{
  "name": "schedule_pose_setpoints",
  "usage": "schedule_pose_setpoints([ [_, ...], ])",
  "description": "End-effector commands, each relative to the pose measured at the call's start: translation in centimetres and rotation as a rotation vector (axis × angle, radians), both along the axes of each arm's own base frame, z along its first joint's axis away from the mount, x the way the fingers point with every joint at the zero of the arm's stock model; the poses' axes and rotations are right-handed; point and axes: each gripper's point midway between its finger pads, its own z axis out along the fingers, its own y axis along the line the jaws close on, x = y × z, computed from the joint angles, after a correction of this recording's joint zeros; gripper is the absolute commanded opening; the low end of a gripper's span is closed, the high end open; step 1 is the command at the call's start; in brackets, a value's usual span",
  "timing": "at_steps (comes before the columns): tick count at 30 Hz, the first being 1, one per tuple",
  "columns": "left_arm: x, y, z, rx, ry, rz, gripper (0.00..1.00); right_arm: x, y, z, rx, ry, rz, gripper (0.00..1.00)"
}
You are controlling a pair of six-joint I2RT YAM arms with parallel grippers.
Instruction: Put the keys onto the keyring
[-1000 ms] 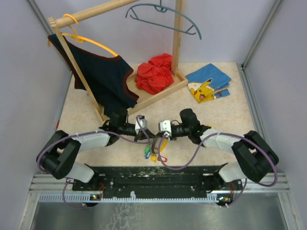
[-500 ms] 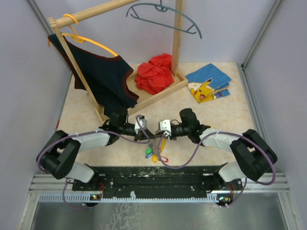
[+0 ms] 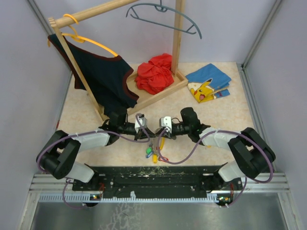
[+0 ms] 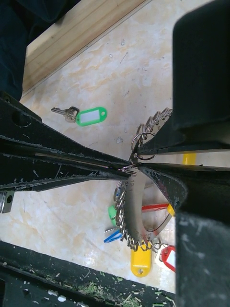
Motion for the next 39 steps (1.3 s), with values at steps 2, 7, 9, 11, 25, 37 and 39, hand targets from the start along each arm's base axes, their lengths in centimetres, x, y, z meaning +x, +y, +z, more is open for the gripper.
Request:
schedule_pose_setpoints([
  [2,0.7,-0.3,0.4,-0.014,-0.034,0.028,0.01,-0.4,1.6,4.5,0.14,-0.084,0.089,0.13],
  [7,1.1,-0.1,-0.1,0.005,-0.03,0.057,0.01,-0.8,1.6,5.2,0.164,-0.082,0.1,0.13],
  [9,1.2,-0.1,-0.2,0.007,-0.029,0.061,0.01,-0.8,1.6,5.4,0.172,-0.081,0.097,0.13],
  [11,1.1,-0.2,-0.2,0.007,-0.03,0.06,0.01,-0.7,1.7,5.6,0.176,-0.08,0.09,0.13],
  [25,0.0,-0.5,0.7,-0.019,-0.048,0.011,0.01,0.0,1.9,4.9,0.181,-0.052,0.048,0.0],
  [37,0.7,1.6,1.6,-0.046,-0.098,0.195,0.43,1.0,0.8,4.2,0.141,-0.101,0.0,0.0],
  [39,1.2,2.4,2.1,-0.073,-0.094,0.273,0.48,1.1,0.7,4.3,0.141,-0.114,-0.006,0.0],
])
